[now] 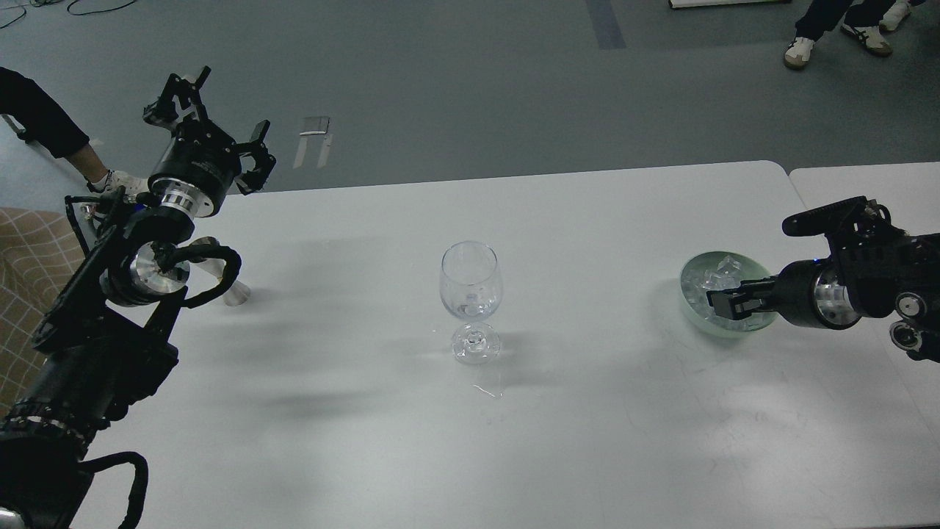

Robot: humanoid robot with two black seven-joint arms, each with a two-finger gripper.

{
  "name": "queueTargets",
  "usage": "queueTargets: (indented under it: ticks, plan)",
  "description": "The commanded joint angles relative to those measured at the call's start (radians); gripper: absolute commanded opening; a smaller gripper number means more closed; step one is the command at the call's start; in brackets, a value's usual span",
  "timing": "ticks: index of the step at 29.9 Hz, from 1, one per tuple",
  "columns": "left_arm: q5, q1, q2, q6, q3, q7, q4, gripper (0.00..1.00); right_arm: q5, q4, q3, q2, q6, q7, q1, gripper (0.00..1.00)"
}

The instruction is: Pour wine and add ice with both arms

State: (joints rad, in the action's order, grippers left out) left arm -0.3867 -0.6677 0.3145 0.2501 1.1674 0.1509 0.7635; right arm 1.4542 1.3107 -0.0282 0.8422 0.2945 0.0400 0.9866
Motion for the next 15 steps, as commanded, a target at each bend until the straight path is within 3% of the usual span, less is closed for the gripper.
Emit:
queueTargets:
  ticks: [1, 15]
  plan:
    - [0.000, 0.000, 0.000, 0.000, 0.000, 0.001, -0.003, 0.98, 0.002, -0.005, 0.001, -0.009, -0.002, 0.001, 0.000, 0.53]
    - [0.000, 0.005, 0.000, 0.000, 0.000, 0.001, -0.006, 0.98, 0.002, -0.045, 0.001, -0.037, -0.003, 0.021, -0.002, 0.52]
